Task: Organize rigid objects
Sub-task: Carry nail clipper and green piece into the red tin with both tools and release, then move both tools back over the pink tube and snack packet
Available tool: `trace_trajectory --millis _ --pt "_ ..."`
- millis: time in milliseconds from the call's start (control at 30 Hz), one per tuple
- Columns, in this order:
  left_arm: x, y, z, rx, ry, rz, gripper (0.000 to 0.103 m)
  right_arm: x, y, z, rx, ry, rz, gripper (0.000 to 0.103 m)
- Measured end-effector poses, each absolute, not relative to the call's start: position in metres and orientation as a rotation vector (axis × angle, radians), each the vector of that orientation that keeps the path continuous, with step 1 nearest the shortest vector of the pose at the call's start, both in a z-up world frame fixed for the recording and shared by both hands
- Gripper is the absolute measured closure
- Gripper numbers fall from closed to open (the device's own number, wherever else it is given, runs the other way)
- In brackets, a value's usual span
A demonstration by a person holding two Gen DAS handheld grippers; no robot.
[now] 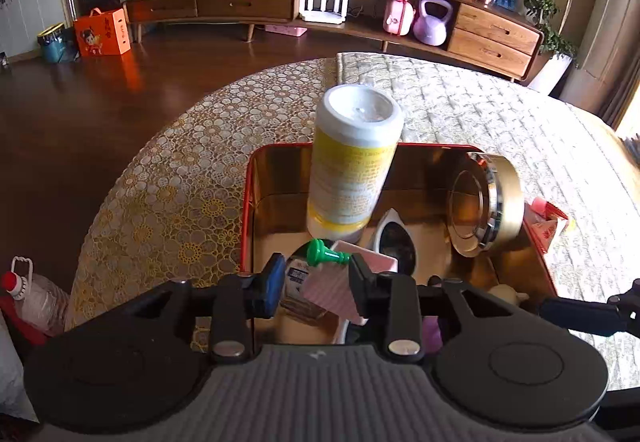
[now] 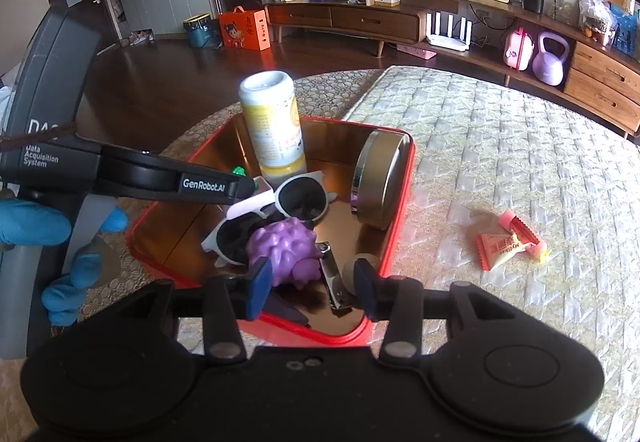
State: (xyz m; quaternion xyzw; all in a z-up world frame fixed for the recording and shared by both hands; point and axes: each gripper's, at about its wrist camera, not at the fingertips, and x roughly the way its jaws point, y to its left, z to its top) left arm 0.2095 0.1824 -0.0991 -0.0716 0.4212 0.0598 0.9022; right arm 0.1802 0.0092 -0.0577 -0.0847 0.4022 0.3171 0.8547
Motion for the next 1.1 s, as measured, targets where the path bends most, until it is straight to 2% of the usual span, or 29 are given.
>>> trace_trajectory --millis 100,167,200,367,467,667,900,1100 --pt "0.203 0.177 -0.096 -0.139 0.860 0.111 0.054 0.175 0.007 -0.054 -0.176 0.832 0.672 0.048" --pt "0.199 0.172 -0.093 -0.124 0.847 0.114 0.039 0.173 0.005 -0.051 -0.164 0.826 0.673 0.045" --pt "0.196 0.171 -0.090 -0.123 0.837 0.111 0.037 0.171 0.003 -0.049 -0.156 0.825 0.675 0.044" --pt "0.183 0.161 -0.077 -0.092 0.807 0.084 0.036 0.160 -0.009 -0.038 -0.156 0.797 0.694 0.036" --pt "0.173 0.155 -0.069 -0.079 0.788 0.065 0.030 0.153 -0.020 -0.030 -0.146 0.788 0.700 0.030" --pt "0.158 0.136 -0.059 -0.052 0.759 0.032 0.028 0.140 -0.044 -0.016 -0.154 0.746 0.695 0.017" --pt "0.147 0.112 -0.051 -0.037 0.715 0.027 0.018 0.141 -0.074 -0.013 -0.158 0.732 0.667 0.002" --pt "0.151 0.079 -0.046 -0.001 0.702 -0.014 0.018 0.163 -0.108 -0.007 -0.146 0.712 0.594 0.001"
